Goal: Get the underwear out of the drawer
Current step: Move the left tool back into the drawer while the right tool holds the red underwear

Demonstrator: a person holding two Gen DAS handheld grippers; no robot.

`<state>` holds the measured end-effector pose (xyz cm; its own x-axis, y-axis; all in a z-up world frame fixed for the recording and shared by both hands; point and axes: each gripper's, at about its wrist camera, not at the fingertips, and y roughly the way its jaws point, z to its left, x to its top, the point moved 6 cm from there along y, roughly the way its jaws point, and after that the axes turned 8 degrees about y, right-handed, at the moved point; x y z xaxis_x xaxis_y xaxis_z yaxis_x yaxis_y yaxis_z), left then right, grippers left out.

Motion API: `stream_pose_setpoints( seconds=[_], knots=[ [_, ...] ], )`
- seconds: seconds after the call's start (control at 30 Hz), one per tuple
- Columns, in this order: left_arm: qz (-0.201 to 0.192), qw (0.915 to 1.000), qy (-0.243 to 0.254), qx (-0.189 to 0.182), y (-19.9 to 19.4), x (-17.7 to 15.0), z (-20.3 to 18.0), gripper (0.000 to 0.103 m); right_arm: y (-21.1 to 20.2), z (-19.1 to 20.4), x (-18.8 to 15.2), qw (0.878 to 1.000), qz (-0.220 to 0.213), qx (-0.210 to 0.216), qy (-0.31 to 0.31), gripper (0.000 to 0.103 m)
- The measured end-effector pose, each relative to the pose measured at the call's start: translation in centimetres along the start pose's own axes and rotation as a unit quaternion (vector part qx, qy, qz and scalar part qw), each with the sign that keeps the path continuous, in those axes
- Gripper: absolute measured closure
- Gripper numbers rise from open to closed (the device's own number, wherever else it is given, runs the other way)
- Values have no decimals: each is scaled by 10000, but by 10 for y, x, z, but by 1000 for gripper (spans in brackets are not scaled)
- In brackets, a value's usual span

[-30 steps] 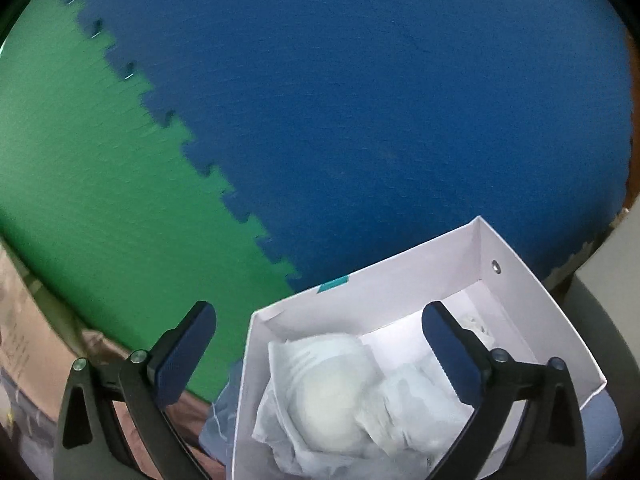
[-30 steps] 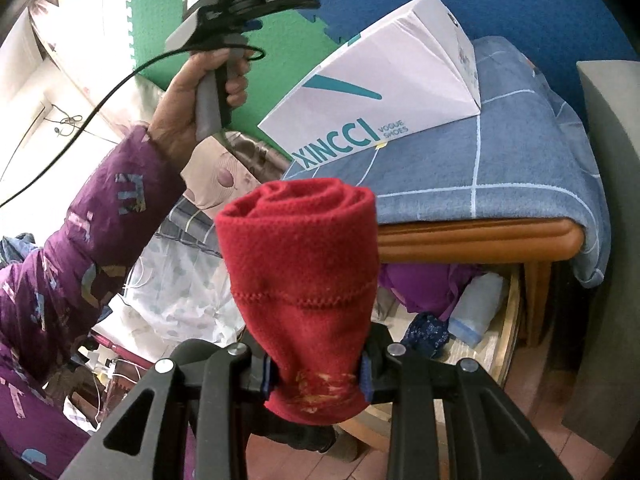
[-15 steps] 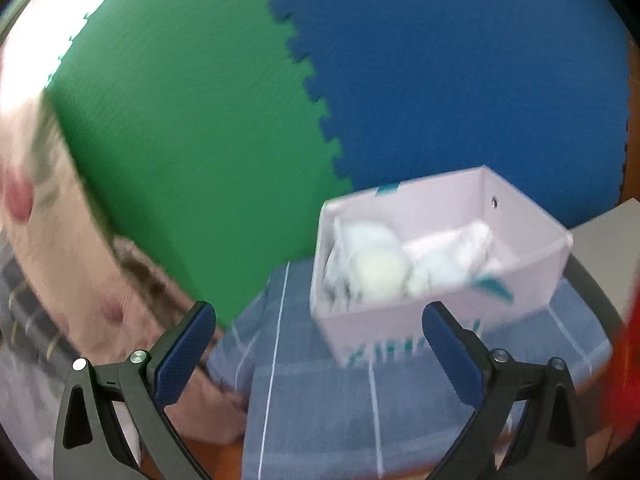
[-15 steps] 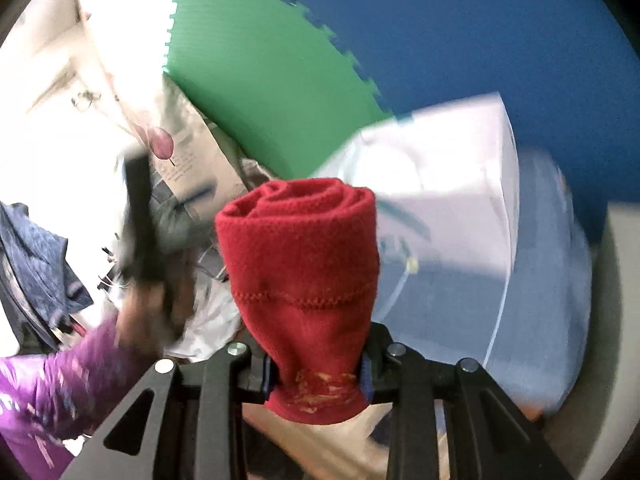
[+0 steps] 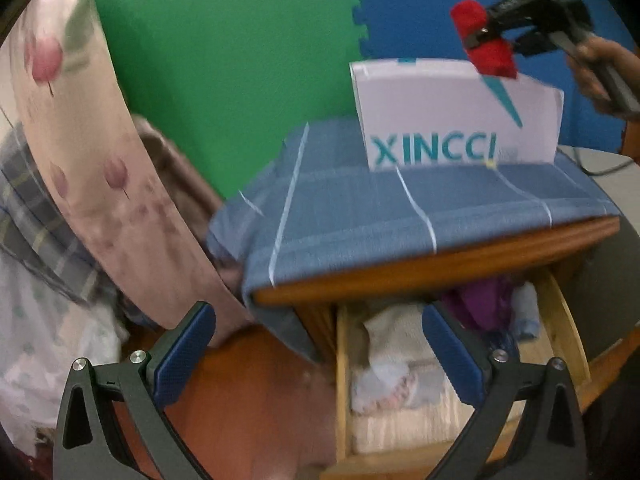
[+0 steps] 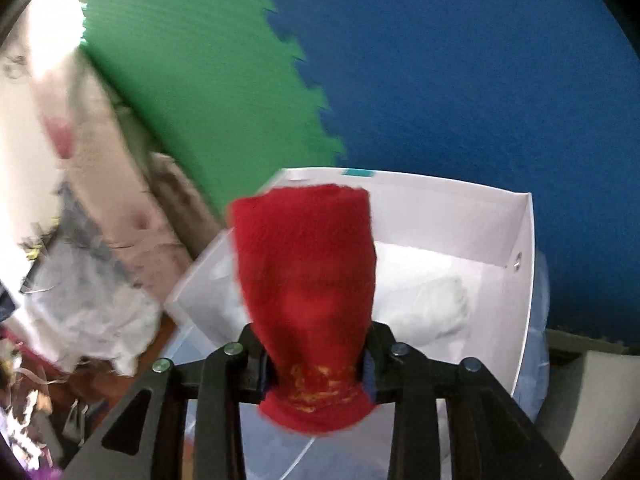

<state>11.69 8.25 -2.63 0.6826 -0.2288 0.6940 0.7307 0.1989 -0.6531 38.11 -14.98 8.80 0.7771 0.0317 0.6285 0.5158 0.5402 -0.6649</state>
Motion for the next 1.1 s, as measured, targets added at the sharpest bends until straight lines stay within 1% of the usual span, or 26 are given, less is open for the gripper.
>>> stream_pose_setpoints(
  seconds=[0.03, 0.1, 0.17, 0.23, 0.27, 0.33, 0.4, 0.43, 0.5, 0.57, 0.6, 0.63, 0.73, 0.8, 0.87, 0.93, 1.0, 1.03, 1.1],
  knots=[
    [28, 10000, -29, -70, 4, -2, 1, 0, 13, -5, 6, 9997, 49, -249, -7, 66],
    [142, 9995, -62, -273, 11, -7, -1, 0, 30, -11, 10, 9989, 133, -452, 42, 61],
    [198, 9990, -95, -401, 16, -11, -1, 0, 42, -19, 14, 9979, 152, -609, 156, 61],
    [234, 9984, -75, -513, 18, -12, -4, 0, 39, -22, 15, 9974, -41, -701, 187, 60],
    [261, 9980, -68, -568, 19, -13, -5, 0, 29, -22, 15, 9971, -270, -678, 210, 60],
    [333, 9970, -60, -700, 22, -16, -9, 0, 5, -23, 15, 9956, -759, -466, 281, 60],
    [370, 9960, -59, -810, 23, -18, -13, 0, -33, -19, 7, 9911, -1303, -183, 198, 58],
    [366, 9952, -35, -905, 22, -19, -16, 0, -49, -17, 3, 9891, -1460, -90, 152, 58],
    [342, 9943, 57, -1008, 21, -18, -24, 0, -83, -11, -12, 9847, -1718, 279, 83, 57],
    [306, 9931, 249, -1108, 20, -18, -36, 0, -117, -6, -40, 9796, -1856, 768, 61, 57],
    [309, 9919, 394, -1170, 19, -19, -43, 0, -130, -4, -55, 9775, -1877, 965, 45, 56],
    [326, 9909, 485, -1210, 20, -19, -48, 0, -144, -1, -79, 9751, -1889, 1166, 21, 56],
    [405, 9858, 905, -1354, 21, -24, -68, 0, -159, 3, -143, 9748, -1726, 1415, -19, 51],
    [514, 9817, 1071, -1488, 24, -27, -77, 0, -157, 1, -189, 9795, -1497, 1350, 6, 46],
    [821, 9755, 1149, -1690, 36, -34, -88, 0, -141, 0, -228, 9848, -1165, 1280, 104, 46],
    [1170, 9698, 1155, -1799, 50, -40, -96, 0, -130, -11, -255, 9838, -963, 1453, 427, 46],
    [1544, 9625, 1061, -1964, 66, -45, -105, 1, -118, -23, -265, 9826, -797, 1525, 696, 46],
    [1666, 9599, 1014, -2015, 72, -46, -108, 1, -115, -27, -268, 9815, -752, 1566, 807, 46],
    [1893, 9575, 921, -1974, 85, -48, -115, 1, -114, -34, -268, 9773, -766, 1713, 982, 46]
  ],
)
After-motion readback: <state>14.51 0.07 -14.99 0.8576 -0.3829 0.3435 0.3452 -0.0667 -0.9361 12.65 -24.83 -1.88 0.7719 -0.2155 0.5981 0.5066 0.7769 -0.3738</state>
